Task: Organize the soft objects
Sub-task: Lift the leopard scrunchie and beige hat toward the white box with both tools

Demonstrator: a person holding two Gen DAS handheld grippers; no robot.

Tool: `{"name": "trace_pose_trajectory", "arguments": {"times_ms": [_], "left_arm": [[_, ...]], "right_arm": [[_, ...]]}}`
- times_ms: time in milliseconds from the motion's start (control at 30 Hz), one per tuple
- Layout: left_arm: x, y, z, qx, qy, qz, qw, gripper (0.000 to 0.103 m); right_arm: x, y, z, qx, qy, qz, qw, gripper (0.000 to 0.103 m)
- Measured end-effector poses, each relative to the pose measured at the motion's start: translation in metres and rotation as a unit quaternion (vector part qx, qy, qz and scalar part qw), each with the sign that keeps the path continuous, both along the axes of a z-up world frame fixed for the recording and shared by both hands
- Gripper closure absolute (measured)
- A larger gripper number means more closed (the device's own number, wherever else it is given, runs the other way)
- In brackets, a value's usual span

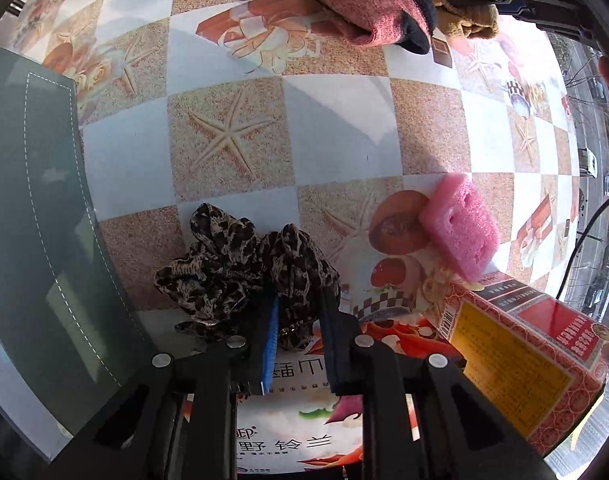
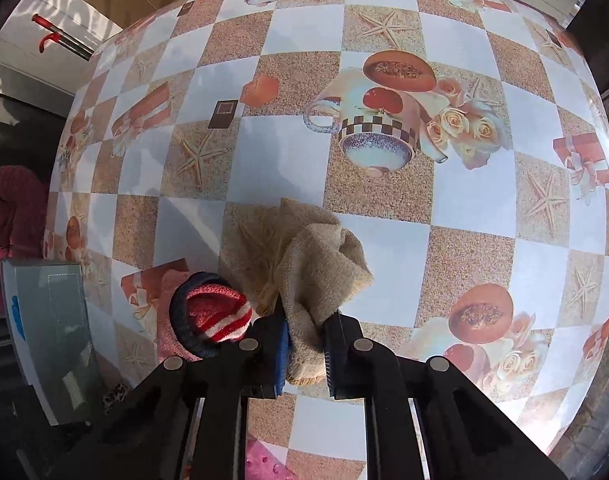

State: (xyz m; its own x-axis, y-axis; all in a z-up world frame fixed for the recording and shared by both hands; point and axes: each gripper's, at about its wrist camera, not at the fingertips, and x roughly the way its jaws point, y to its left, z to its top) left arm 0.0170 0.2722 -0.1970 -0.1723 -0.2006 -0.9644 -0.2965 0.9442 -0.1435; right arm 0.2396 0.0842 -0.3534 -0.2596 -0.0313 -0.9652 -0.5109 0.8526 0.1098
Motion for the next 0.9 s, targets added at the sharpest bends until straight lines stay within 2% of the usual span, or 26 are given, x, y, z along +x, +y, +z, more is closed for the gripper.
{"name": "trace_pose_trajectory", "arguments": {"times_ms": [67,267,367,567,667,800,900], "left_arm": [[-0.001,0.001,0.009,0.006,-0.013,-0.002,0.9999,0.082],[0.000,-0.009,0.056,-0.017,-0.079,-0.010,0.9967,0.082],[-0.002,-0.016,0.081,-0.017,-0.106,-0.032,0.9938,0.092],[0.004,-0.059,0.133,-0.013,-0.173,-0.110,0.9787,0.094],[0.002,-0.072,0.146,-0.029,-0.191,-0.127,0.9729,0.099],[-0.002,-0.086,0.159,-0.036,-0.213,-0.144,0.9657,0.100],[-0.013,-0.089,0.173,-0.044,-0.233,-0.144,0.9607,0.101]], "right_arm": [[-0.001,-0.008,0.018,0.013,-0.014,0.004,1.000,0.087],[-0.004,-0.057,0.086,0.037,-0.056,-0.038,0.997,0.087],[-0.018,-0.088,0.121,0.037,-0.070,-0.062,0.995,0.087],[-0.068,-0.140,0.184,0.012,-0.107,-0.090,0.990,0.087],[-0.090,-0.157,0.203,0.000,-0.120,-0.108,0.987,0.087],[-0.116,-0.171,0.229,0.006,-0.138,-0.140,0.980,0.087],[-0.134,-0.173,0.242,0.006,-0.148,-0.144,0.978,0.087]]}}
